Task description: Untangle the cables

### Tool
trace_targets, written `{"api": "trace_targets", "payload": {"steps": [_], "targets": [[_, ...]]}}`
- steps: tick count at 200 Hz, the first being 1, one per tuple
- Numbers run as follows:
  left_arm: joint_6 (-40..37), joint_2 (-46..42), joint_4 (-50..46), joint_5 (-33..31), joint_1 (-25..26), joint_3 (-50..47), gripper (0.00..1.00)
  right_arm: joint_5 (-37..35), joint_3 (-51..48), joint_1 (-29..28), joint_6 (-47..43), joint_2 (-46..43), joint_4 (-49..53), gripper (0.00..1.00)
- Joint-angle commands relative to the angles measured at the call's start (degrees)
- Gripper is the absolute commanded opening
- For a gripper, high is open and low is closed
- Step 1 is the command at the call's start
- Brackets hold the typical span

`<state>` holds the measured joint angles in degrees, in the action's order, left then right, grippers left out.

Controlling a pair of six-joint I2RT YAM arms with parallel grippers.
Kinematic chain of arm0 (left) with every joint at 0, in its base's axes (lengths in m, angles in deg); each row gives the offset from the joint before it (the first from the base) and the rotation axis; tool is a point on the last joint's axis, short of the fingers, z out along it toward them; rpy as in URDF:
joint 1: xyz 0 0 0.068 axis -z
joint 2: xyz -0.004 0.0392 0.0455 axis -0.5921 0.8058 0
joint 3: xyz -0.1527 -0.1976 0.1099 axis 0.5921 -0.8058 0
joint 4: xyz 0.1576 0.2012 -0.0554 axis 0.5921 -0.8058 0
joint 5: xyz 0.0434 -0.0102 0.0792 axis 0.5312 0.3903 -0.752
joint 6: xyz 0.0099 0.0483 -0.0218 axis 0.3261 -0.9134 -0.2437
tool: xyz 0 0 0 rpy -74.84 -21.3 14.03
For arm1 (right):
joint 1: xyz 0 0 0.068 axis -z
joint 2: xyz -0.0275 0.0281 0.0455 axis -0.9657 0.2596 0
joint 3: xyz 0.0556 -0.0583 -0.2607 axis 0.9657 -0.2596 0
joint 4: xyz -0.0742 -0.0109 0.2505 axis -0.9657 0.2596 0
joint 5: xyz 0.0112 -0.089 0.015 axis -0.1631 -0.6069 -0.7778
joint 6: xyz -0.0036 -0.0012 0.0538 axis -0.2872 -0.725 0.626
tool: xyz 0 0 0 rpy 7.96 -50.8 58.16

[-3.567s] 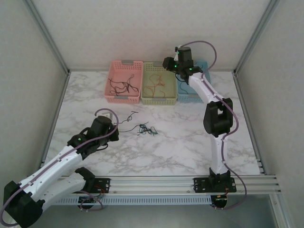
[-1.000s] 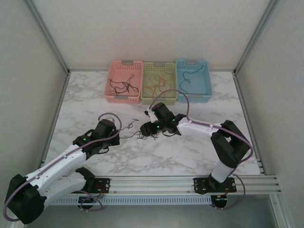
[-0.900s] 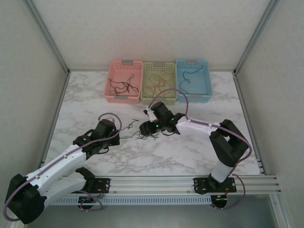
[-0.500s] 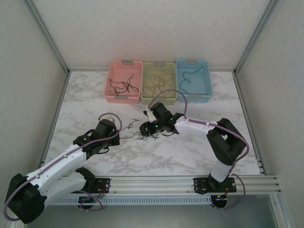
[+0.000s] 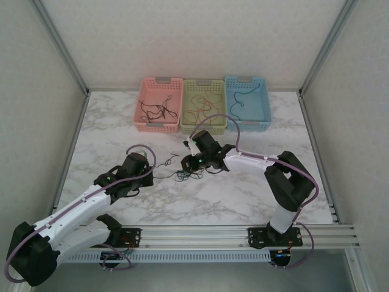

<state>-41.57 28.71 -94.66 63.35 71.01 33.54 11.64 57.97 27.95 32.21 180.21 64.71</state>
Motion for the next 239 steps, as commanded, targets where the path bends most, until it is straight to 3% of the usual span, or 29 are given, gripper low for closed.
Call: {"api": "trace_targets", "payload": {"steps": [1,77,148,180,224,239], "targets": [[-0.9,0.2,0.7,0.2,-0.5,-0.4,0.0,1.0,0.6,0.3,-0.1,1.0,-0.6,0.2],[-0.9,0.3,0.9,0.1,-0.5,-0.4,0.0,1.9,0.7,0.3,-0.1,1.4,0.2,0.3],[-0.8,0.7,0.8,0.0,-0.5,-0.4,0.0,1.3,0.4,0.3,-0.2,0.3,0.6,0.14],[-0.7,0.6,0.9,-0.5,-0.5,-0.5,0.0,-0.3,0.1,1.1,-0.3,-2.4,1.3,0.0],[0.0,-1.4,-1.1,-3.2,-0.5,0.0,0.0,-0.8,-4.1,3.9,0.5,-10.1,-0.4,0.0],[0.5,-3.2,-2.4,-5.0,-0.5,0.2,0.0,-0.5,-7.1,8.1,1.7,-13.6,-1.6,0.0]]}}
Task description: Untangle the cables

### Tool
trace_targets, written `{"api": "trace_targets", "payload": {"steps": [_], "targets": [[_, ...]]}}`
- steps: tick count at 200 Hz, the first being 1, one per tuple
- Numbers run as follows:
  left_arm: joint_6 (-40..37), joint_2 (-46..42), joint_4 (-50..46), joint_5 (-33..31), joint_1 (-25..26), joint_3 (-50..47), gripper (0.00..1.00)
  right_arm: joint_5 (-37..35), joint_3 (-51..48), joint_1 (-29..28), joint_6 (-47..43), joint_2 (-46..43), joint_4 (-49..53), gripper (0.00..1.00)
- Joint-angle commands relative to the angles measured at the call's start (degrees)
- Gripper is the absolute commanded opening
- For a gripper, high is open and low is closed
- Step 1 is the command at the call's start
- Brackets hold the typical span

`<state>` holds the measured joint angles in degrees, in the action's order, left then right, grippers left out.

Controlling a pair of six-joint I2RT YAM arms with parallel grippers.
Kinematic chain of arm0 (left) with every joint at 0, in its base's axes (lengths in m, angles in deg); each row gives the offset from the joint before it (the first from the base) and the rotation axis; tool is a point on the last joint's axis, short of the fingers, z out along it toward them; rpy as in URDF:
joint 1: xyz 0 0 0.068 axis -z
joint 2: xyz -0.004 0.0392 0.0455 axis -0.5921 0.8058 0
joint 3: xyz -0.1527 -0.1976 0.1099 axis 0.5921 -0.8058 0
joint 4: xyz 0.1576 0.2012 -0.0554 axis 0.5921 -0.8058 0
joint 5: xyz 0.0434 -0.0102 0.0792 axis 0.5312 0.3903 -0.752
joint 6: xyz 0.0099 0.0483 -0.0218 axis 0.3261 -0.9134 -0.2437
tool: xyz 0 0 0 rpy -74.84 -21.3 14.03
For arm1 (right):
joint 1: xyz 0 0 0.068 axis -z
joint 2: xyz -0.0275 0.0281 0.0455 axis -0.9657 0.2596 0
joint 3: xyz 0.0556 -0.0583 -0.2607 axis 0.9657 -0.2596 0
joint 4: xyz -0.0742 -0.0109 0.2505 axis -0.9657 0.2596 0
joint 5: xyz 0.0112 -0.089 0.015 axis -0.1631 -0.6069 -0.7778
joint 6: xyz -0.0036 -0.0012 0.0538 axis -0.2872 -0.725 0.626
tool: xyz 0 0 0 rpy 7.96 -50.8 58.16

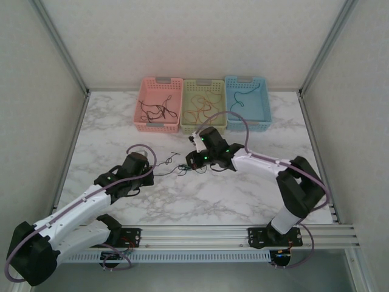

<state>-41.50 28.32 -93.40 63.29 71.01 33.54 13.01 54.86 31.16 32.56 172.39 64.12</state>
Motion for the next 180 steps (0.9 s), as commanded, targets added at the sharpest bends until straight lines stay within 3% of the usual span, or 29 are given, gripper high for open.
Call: {"api": "trace_targets", "payload": {"steps": [1,29,61,91,116,143,180], "targets": [[0.5,-2.9,-3.8,-5.0,-0.5,0.3,0.0,-1.7,-4.2,5.2,1.5,-6.0,-1.1,0.0],[2.4,-6.9,-6.2,-10.4,-0.5,0.3,0.0,-0.7,-10.4,13.8,5.1,-11.8,-3.3,0.0],[3.3,-10.8,-8.6,-14.0,-0.5,1.2,0.0,-4.5,-15.1,24.1,9.0,-14.9,-1.4,0.0],[3.5,-13.2,-11.0,-16.4,-0.5,2.5,0.0,-6.3,-18.1,29.9,12.3,-16.0,-1.9,0.0],[3.3,-12.7,-10.2,-15.1,-0.5,2.5,0.0,-5.3,-19.1,31.3,13.3,-16.0,-3.3,0.0],[2.5,-10.9,-7.3,-10.8,-0.5,2.1,0.0,0.8,-19.3,31.1,14.1,-14.8,-7.1,0.0],[2.0,-7.1,-4.5,-6.1,-0.5,2.5,0.0,4.9,-18.5,26.3,11.2,-14.4,-10.2,0.01]]}}
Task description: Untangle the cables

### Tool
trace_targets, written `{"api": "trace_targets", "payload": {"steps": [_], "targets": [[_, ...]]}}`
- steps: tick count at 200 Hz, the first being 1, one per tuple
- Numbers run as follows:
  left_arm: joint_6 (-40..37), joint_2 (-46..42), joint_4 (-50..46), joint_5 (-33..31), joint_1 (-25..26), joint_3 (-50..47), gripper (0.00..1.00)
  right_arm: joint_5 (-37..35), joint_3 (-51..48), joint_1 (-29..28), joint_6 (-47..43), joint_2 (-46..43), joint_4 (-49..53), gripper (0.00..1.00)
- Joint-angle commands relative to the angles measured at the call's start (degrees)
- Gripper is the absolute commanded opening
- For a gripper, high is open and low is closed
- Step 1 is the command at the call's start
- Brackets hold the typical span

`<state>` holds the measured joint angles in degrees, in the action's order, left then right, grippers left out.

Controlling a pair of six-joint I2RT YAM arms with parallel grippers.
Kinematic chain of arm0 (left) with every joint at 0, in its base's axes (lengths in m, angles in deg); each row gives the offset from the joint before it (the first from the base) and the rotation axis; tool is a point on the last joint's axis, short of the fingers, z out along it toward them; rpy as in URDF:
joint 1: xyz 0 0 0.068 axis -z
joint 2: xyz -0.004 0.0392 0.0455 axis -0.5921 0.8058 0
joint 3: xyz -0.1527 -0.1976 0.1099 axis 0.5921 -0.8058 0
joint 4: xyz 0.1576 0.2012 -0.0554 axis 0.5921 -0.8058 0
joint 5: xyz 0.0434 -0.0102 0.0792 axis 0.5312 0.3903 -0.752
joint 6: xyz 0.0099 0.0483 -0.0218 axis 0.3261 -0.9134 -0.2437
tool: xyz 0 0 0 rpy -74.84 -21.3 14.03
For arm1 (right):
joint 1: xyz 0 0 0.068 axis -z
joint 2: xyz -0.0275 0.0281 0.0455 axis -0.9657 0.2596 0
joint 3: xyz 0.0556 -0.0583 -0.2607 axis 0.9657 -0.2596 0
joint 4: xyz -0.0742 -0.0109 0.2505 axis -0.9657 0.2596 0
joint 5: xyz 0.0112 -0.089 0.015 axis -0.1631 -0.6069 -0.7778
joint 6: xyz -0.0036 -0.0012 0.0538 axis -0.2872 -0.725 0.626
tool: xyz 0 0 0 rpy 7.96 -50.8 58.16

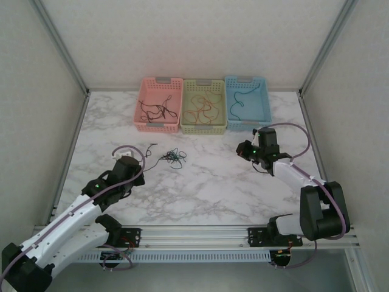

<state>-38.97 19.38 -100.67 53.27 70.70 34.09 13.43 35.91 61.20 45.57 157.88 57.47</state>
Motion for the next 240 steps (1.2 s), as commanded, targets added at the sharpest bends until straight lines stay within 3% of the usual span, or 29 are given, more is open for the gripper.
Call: {"api": "trace_targets", "payload": {"steps": [1,27,55,68,90,131,181,240], "targets": [[-0.5,1.8,2.8,3.9,-0.2,1.9,0.0,4.4,0.6,-3.9,-1.9,0.1,-3.5,0.02],[-1.0,3.1,3.6,5.4,-0.2,1.9,0.0,4.5,4.0,-11.3,-6.6,2.1,-2.4,0.3],[-1.5,3.6,4.2,6.6,-0.2,1.9,0.0,4.7,9.0,-18.1,-7.0,5.5,-1.6,0.46],[-1.5,4.0,4.5,6.9,-0.2,1.8,0.0,5.2,12.6,-21.1,-7.0,7.7,0.5,0.48],[-1.2,4.0,5.1,7.5,-0.2,1.0,0.0,-0.2,19.6,-25.1,-6.3,11.6,6.8,0.51],[-0.8,3.8,4.7,8.1,-0.2,0.8,0.0,-5.8,29.0,-26.1,-7.1,19.2,15.4,0.53],[-2.4,6.0,4.2,13.7,0.2,0.8,0.0,-1.6,33.0,-26.3,-8.9,26.1,17.3,0.53],[-2.9,12.8,5.5,16.2,5.2,0.4,0.0,-2.5,36.1,-26.5,-11.3,30.4,19.2,0.53]]}}
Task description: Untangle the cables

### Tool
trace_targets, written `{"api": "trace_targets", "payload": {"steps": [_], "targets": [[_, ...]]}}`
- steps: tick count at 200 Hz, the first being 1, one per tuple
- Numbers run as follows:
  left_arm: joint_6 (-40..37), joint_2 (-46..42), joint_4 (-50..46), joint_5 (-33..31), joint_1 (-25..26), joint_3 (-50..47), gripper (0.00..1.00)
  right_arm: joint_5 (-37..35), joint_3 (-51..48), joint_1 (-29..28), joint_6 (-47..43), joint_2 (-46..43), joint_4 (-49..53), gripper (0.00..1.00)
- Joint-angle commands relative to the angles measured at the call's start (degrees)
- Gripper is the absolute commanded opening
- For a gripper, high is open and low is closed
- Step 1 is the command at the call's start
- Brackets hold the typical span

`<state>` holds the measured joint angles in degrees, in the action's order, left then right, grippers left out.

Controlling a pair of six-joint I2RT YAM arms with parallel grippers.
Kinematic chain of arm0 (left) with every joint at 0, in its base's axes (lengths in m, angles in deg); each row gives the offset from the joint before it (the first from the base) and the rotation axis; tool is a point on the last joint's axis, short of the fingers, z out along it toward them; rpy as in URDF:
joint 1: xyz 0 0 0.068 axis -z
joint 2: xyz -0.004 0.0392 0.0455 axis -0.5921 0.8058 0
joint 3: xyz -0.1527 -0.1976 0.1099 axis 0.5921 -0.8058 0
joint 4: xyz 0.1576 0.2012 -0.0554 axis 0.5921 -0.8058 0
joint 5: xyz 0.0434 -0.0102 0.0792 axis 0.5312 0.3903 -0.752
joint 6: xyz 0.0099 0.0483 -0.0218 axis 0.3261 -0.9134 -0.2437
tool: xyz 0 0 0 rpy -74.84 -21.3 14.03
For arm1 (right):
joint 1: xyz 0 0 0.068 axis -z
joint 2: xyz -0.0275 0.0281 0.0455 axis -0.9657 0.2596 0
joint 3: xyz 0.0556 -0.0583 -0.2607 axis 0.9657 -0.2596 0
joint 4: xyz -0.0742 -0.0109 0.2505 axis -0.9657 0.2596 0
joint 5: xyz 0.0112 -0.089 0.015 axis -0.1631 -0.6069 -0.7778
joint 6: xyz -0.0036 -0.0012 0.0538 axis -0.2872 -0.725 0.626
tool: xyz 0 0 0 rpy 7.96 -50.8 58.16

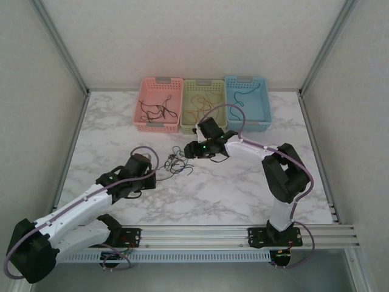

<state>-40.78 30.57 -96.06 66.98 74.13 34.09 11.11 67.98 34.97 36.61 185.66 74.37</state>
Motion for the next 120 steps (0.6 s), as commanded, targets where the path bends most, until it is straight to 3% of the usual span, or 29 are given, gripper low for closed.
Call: {"api": "trace_targets", "payload": {"steps": [1,76,120], "targets": [[-1.1,1.6,0.9,2.5,1.8,0.5,0.0,-0.2,4.2,-0.3,-2.4,2.8,2.4,0.53],[-1.6,1.7,-0.3,0.6,2.7,0.8,0.0,0.4,15.2,-0.4,-6.8,12.3,5.8,0.53],[-1.8,1.9,-0.6,-0.5,2.7,0.8,0.0,1.4,17.2,-1.9,-12.0,13.5,3.9,0.54]]}}
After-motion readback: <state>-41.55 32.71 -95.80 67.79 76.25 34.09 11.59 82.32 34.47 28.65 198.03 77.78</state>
